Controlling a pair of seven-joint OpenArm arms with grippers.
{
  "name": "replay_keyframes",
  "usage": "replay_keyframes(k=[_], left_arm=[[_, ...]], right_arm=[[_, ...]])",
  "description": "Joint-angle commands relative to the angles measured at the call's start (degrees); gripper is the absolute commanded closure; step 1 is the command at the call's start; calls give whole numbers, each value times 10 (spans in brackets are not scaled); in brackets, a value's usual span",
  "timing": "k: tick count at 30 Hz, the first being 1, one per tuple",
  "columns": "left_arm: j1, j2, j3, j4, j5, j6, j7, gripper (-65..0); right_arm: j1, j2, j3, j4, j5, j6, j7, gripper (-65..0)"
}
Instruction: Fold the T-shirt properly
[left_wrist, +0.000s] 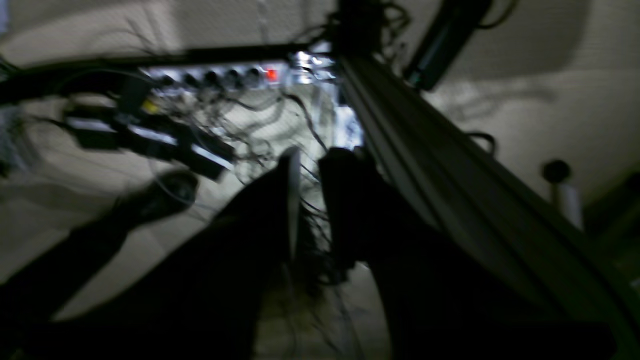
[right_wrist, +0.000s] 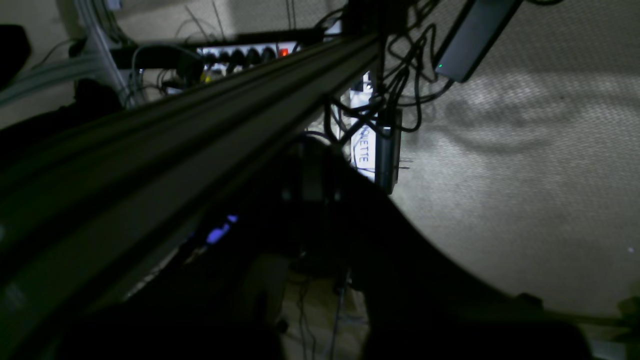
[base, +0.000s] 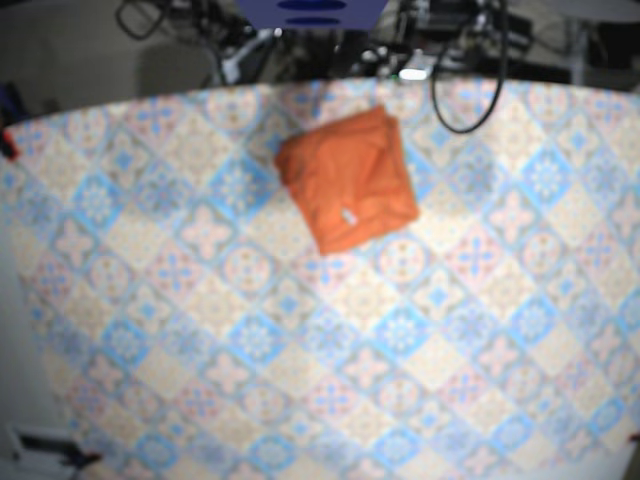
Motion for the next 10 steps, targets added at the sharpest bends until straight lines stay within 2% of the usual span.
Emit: replay_keyframes(k=[1,6,10], left_arm=[[0,-3,0,-1,-13,3,0,-111],[4,-5,0,-1,-57,3,0,-111],[14,-5,1,-1,-61,3,0,-111]], right_arm=[[1,0,0,1,-1,7,2,-11],[13,4,0,2,-2,7,28,-11],[22,4,0,2,-2,6,13,-11]])
